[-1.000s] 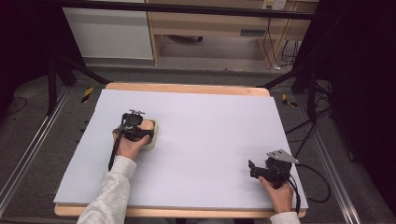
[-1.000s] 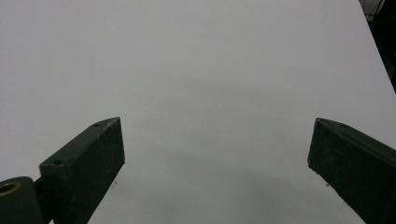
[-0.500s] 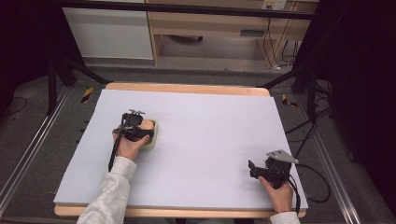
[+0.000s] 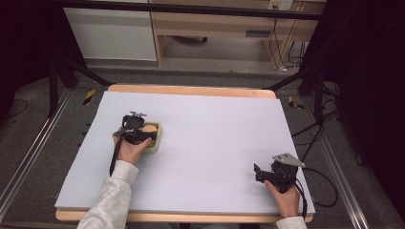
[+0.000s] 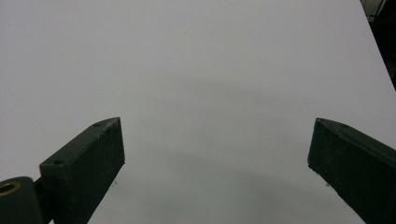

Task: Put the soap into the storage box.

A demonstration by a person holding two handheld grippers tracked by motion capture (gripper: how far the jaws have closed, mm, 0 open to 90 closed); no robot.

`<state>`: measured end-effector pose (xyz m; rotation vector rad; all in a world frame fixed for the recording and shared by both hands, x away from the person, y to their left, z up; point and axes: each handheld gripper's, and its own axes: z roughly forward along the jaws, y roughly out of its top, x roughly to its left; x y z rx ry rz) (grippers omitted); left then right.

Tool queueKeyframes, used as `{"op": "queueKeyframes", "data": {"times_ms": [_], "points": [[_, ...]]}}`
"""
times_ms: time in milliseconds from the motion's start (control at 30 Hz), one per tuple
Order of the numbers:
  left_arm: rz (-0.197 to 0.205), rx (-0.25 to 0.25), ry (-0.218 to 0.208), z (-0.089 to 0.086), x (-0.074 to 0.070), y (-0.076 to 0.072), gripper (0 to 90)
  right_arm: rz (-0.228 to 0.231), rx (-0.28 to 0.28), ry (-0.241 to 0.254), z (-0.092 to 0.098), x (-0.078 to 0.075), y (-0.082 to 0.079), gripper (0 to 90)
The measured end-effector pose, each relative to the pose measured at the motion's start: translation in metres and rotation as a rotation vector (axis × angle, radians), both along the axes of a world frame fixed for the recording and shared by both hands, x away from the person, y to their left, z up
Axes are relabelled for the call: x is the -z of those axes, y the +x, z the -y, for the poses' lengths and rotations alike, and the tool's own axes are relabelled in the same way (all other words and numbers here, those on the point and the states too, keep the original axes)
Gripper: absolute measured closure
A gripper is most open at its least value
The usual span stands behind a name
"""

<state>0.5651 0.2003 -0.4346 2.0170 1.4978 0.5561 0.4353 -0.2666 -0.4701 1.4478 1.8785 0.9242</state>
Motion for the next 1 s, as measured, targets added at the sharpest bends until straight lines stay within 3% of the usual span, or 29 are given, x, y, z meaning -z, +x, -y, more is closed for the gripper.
{"op": "queueKeyframes", "data": {"times_ms": [300,633,833,1000], "points": [[0.067,0.056,-0.051,-0.002,-0.016,-0.022,27.6,0.004,0.006,0.003,0.001,0.000,0.000,4.1],[0.139,0.118,-0.095,-0.016,-0.015,-0.057,26.5,0.003,0.019,0.005,0.005,-0.001,0.000,4.1],[0.171,0.133,-0.116,-0.026,-0.013,-0.073,24.4,-0.001,0.029,0.001,0.008,0.001,0.000,4.1],[0.205,0.127,-0.121,-0.045,-0.003,-0.090,23.7,-0.006,0.043,0.004,0.014,0.002,-0.001,4.1]]}}
